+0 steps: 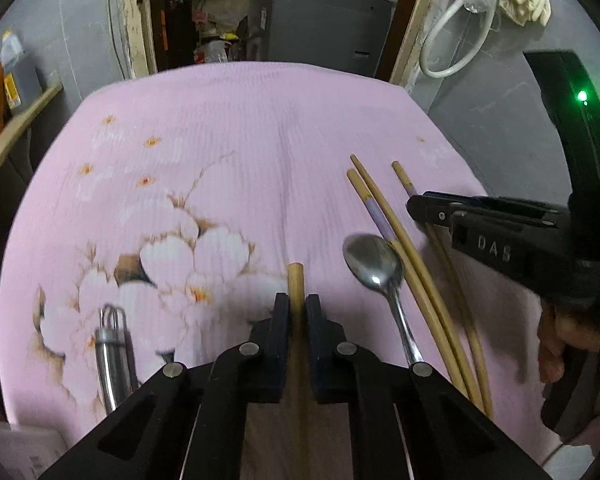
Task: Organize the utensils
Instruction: 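Lift both chopsticks upright and carry them over the white caddy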
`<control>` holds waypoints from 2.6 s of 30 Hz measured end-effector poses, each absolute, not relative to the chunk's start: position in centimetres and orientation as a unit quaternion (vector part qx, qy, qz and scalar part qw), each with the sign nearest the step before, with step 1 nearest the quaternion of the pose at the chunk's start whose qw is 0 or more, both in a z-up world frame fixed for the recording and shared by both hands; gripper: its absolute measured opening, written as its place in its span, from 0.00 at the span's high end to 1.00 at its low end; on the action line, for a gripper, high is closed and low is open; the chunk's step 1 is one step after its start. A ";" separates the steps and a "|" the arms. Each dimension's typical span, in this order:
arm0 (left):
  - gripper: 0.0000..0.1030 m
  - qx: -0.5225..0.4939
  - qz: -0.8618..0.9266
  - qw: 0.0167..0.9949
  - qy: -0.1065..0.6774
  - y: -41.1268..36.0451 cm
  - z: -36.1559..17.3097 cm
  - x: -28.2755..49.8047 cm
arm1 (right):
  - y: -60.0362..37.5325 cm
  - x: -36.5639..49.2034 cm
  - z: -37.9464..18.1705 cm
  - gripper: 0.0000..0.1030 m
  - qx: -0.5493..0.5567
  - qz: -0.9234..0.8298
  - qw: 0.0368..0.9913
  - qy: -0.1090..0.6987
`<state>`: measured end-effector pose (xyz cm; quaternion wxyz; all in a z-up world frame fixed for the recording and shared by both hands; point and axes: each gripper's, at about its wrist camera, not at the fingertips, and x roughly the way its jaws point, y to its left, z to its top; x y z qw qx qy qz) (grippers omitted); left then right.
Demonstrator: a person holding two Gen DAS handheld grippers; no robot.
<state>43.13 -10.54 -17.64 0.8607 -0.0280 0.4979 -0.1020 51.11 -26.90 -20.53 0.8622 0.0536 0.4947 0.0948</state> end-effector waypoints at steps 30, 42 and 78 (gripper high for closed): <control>0.92 -0.066 -0.141 0.938 0.311 -5.1 -3.3 31.2 | -26.2 31.0 -1.6 0.94 0.043 0.040 0.982 0.182; 0.92 -0.084 -0.118 0.971 0.190 1.2 4.9 27.7 | -18.4 27.2 6.7 0.94 0.046 0.104 0.991 0.075; 0.92 -0.139 -0.028 0.986 0.083 13.4 4.1 29.7 | -4.0 29.0 1.4 0.94 0.034 0.226 0.962 0.150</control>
